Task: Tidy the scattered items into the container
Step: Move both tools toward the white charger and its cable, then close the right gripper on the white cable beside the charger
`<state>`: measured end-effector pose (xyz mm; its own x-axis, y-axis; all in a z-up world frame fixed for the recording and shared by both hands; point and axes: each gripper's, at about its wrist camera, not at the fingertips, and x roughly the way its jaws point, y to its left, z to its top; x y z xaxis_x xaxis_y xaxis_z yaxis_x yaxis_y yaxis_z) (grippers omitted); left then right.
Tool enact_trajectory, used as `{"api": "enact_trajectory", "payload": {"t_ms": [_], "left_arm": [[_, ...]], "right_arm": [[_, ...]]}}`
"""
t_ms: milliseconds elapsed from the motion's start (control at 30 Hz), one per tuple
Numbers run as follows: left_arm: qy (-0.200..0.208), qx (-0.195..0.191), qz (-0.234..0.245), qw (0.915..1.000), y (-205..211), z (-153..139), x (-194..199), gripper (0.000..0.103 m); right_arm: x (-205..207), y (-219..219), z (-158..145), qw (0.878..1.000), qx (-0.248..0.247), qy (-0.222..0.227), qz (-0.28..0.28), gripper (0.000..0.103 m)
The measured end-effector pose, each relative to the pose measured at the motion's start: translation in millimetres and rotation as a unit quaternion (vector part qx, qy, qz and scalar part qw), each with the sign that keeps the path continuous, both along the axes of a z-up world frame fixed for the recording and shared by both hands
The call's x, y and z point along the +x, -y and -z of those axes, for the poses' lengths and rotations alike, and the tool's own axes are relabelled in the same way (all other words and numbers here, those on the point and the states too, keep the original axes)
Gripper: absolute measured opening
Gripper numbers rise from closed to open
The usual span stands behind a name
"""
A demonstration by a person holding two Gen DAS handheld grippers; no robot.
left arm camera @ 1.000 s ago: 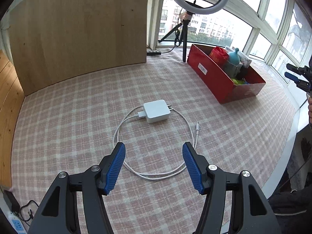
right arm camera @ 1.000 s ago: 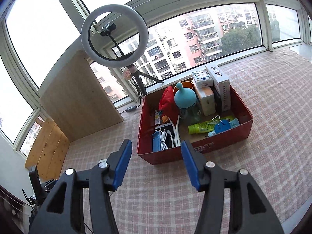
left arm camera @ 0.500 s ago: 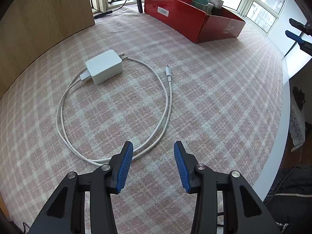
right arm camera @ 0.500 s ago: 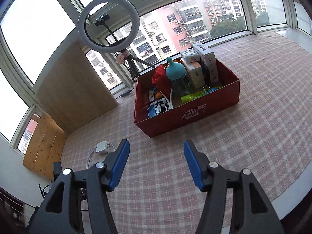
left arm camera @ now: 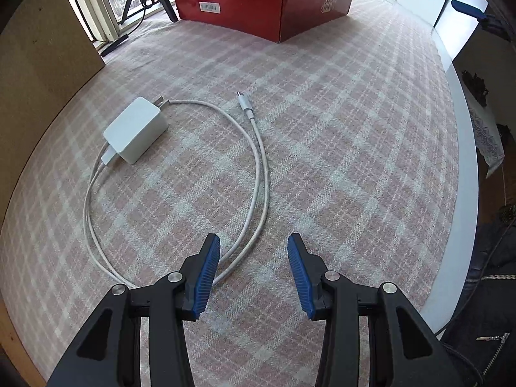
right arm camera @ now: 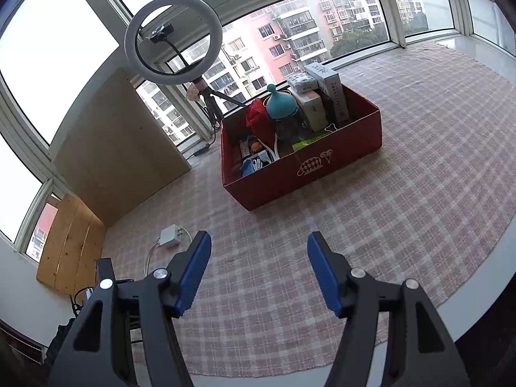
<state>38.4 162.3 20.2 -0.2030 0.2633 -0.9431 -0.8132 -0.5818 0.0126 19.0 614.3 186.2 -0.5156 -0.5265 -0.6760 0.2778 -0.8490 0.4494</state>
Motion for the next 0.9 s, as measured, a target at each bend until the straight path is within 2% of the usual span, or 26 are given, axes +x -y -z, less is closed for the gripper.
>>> {"api": "enact_trajectory", "payload": {"t_ms": [233, 267, 333, 533, 667, 767, 900], "left_arm": [[0.001, 0.005, 0.016, 0.9999, -9.9, 0.6, -5.8, 0.038], [0.002, 0.007, 0.018, 0.9998, -11.1, 0.3, -6.6, 0.035], [-0.001, 0.012, 0.025, 0.9996, -12.1, 0.4, -4.3, 0.009], [0.005, 0.044, 0.005, 0.999, -8.9, -13.7, -8.1, 0.009], [0.01, 0.068, -0.009, 0.9976, -5.3, -25.1, -10.9, 0.008], [0.014, 0.086, -0.02, 0.996, -2.7, -33.7, -13.1, 0.009], [0.018, 0.107, -0.033, 0.9935, 1.0, -42.5, -15.5, 0.008]], "right_arm": [[7.5, 6.2, 3.4, 1.0, 0.001, 0.013, 0.0, 0.062], [7.3, 8.3, 5.5, 1.0, -0.003, 0.017, -0.004, 0.062], [5.7, 14.6, 11.1, 1.0, -0.01, 0.026, -0.014, 0.062], [-9.4, 64.6, 45.9, 0.993, -0.03, 0.083, -0.079, 0.063], [-18.1, 117.0, 78.3, 0.981, -0.044, 0.135, -0.136, 0.063], [-23.8, 155.4, 106.6, 0.965, -0.075, 0.192, -0.164, 0.063], [-30.3, 197.7, 141.2, 0.945, -0.106, 0.255, -0.176, 0.063]]}}
